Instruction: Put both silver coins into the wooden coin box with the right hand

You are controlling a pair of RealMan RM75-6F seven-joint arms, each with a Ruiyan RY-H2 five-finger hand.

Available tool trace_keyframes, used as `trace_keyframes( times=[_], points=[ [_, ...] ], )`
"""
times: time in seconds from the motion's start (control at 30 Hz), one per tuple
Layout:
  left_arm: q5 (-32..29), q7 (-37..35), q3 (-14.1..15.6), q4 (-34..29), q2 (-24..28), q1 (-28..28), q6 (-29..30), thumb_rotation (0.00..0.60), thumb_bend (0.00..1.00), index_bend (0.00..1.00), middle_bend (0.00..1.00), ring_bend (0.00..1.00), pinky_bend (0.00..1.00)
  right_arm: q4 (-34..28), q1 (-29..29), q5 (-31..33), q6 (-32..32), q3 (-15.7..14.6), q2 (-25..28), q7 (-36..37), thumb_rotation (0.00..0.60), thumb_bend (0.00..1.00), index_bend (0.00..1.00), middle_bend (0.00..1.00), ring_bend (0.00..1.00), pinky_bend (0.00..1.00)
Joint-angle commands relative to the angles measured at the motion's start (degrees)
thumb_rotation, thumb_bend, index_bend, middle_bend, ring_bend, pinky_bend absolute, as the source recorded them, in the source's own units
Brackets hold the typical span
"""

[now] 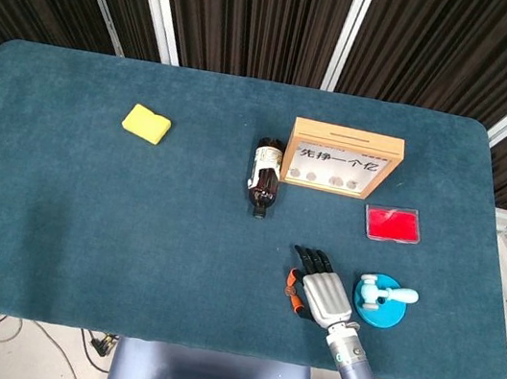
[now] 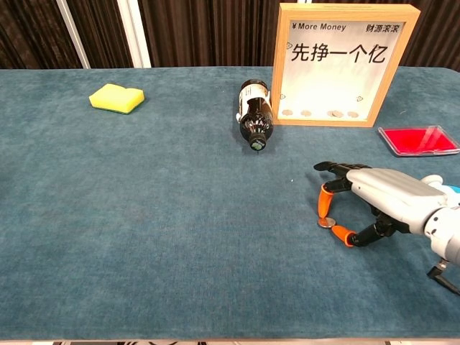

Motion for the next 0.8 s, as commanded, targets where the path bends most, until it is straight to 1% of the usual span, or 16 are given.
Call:
trace_keyframes(
  times=[0.03,0.23,0.8],
  points=[
    [-0.02,-0.02,0.0,-0.01,0.01,-0.01,-0.04,0.6,0.4,0.01,0.0,0.0,0.0,-0.11,0.02,-0.07,0.02,-0.01,0.02,0.06,0.6,0.47,0.46,0.0,0.0,0.0],
    [-0.04,0.07,0.03,-0.05,0.04,-0.03,-0.1,0.6,0.4,0.01,0.0,0.0,0.0,0.06,-0.02,0.1,0.03,-0.01,-0.21,0.04,0.6,0.47,0.46,0.0,0.0,0.0],
    [-0.24,0.34,0.08,-0.22,0.12,-0.01,-0.17,0.6,0.4,0.01,0.0,0.0,0.0,3.18,0.51,0.29,0.39,1.21,-2.01,1.37,0.6,0.47,0.46,0.0,0.0,0.0]
  ],
)
